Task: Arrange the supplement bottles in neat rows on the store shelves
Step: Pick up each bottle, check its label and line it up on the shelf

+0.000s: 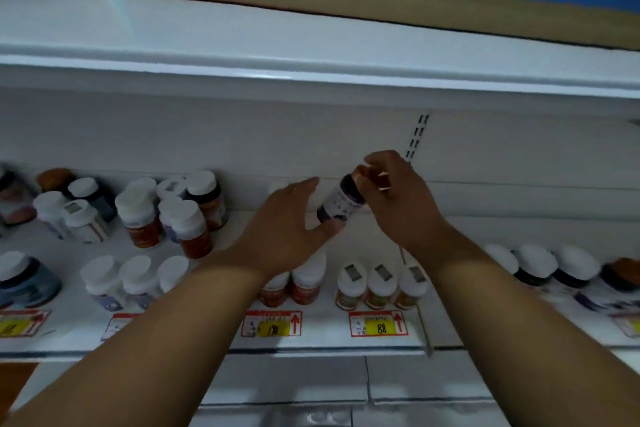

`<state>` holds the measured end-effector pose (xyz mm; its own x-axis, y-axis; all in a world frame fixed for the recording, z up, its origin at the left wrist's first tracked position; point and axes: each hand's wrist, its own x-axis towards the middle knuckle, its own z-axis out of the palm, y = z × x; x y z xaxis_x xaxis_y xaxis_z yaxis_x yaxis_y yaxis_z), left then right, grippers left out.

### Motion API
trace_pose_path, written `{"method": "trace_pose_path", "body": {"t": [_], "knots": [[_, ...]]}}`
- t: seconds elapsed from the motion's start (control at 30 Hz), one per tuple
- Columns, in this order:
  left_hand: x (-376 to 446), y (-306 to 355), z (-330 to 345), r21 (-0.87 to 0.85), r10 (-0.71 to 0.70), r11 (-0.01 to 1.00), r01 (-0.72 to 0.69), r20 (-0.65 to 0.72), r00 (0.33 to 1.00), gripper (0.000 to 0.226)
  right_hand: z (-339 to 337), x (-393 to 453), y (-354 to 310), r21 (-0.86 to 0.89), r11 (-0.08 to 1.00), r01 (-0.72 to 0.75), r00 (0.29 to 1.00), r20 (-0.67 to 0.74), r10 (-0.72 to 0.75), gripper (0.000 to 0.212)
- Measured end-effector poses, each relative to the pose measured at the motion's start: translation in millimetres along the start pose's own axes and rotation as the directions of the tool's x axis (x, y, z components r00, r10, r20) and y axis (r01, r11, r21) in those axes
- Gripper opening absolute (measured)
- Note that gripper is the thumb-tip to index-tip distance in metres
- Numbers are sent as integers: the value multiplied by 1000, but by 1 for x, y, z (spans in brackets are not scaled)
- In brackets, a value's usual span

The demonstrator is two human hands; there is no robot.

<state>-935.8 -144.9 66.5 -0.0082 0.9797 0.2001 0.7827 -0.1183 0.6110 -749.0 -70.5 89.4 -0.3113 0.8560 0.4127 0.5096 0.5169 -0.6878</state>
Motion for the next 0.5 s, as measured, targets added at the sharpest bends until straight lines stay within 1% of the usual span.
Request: {"method": "trace_pose_path", "body": {"t": [0.03,0.1,0.13,0.17,0.23,0.3,0.33,0.4,0.47,0.5], "knots": [[1,14,6,-74,32,997,-29,36,999,74,-21,-9,-5,70,997,-15,998,-52,19,21],[0,47,21,-192,94,978,-77,81,992,45,-64,-28,-13,197,978,-71,990,-110,94,11],[-1,66,30,-251,108,965,-79,104,989,34,-84,-38,-13,232,968,-100,983,-126,131,7],[-2,85,41,-308,113,949,-69,128,985,29,-102,-48,-11,256,959,-123,978,-133,161,4],[-6,121,66,-392,123,919,-48,168,978,28,-136,-69,-1,299,938,-177,970,-108,217,11],[-9,154,96,-420,159,904,-76,166,973,26,-172,-91,14,310,922,-231,962,-69,264,21],[-11,171,113,-440,184,893,-93,169,968,25,-190,-103,23,301,921,-249,958,-65,280,23],[-14,205,148,-522,216,850,-75,213,953,26,-227,-128,47,289,920,-264,950,-86,300,25],[-17,240,186,-596,246,800,-64,229,942,32,-264,-154,74,273,925,-265,946,-110,304,24],[-18,258,204,-599,245,798,-71,214,946,41,-283,-166,87,242,932,-271,946,-114,305,23]]}}
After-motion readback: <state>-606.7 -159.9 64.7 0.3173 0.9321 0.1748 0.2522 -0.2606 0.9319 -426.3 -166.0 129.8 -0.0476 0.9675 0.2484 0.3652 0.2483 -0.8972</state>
